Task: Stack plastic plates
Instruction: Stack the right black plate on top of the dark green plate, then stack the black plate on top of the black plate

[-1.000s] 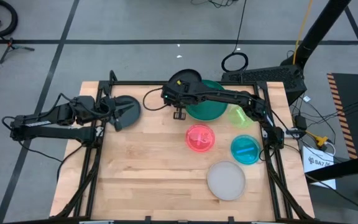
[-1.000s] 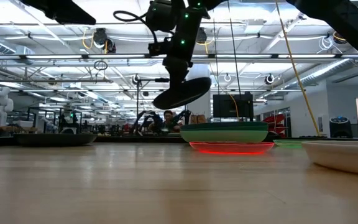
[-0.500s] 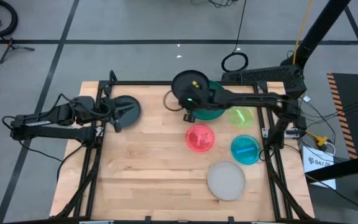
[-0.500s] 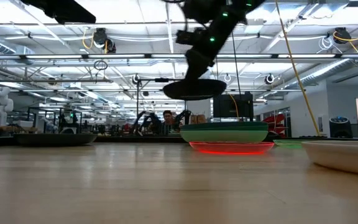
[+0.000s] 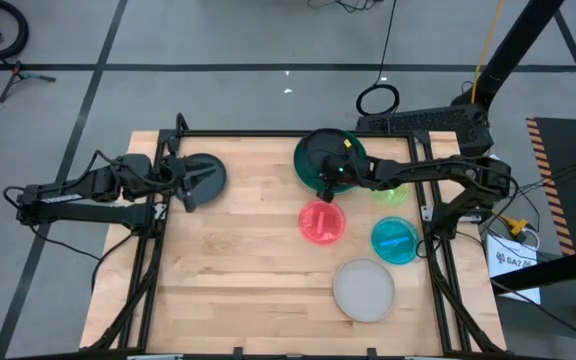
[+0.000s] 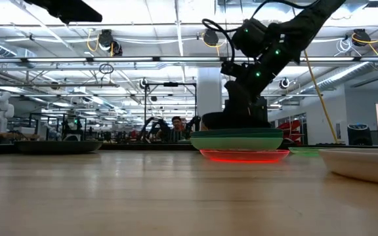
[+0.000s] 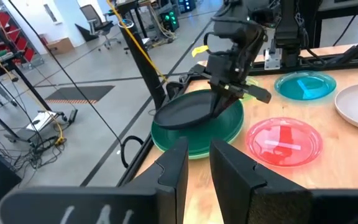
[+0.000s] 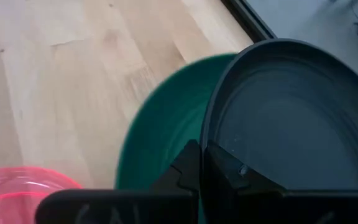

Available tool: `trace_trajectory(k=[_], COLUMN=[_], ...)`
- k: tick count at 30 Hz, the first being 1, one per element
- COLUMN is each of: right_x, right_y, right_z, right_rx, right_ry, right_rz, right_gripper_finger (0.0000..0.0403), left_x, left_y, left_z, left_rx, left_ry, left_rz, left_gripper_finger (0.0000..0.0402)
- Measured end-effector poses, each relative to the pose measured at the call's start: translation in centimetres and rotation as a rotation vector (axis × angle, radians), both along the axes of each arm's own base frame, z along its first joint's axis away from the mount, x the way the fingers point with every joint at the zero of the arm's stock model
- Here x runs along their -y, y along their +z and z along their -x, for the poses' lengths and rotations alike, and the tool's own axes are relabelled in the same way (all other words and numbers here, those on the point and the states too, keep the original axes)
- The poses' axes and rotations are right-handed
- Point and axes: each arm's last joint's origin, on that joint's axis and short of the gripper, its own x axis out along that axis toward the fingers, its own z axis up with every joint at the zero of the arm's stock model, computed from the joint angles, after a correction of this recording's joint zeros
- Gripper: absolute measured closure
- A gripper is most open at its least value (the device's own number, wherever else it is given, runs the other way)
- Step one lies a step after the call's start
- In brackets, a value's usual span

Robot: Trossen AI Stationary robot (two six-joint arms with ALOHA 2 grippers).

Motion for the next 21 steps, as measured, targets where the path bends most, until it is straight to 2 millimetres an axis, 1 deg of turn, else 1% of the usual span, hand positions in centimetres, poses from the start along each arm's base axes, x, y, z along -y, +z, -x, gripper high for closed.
trace_trajectory(k=[3,14,17,21], right_x=[0.08,0.10,0.10,0.09], right_y=[-0.16,-0.18,-0.18,-0.18], right_z=[0.10,0.14,0.14,0.14], right_rx=[-0.002,0.004,0.008,0.018], right_ry=[-0.010,-0.027,-0.033,-0.049], right_rz=[-0.007,-0.021,-0.027,-0.043], right_gripper_finger=[0.0397,0.0365,0.0353,0.0325], left_x=[0.00,0.00,0.00,-0.01], left_y=[0.04,0.03,0.05,0.22], left_z=[0.00,0.00,-0.01,-0.04], left_rx=[0.000,-0.002,0.000,0.023], left_ry=[-0.002,-0.003,-0.003,0.000], left_rz=[-0.010,-0.013,-0.013,-0.005], left_gripper_finger=[0.0327,0.0327,0.0327,0.0327])
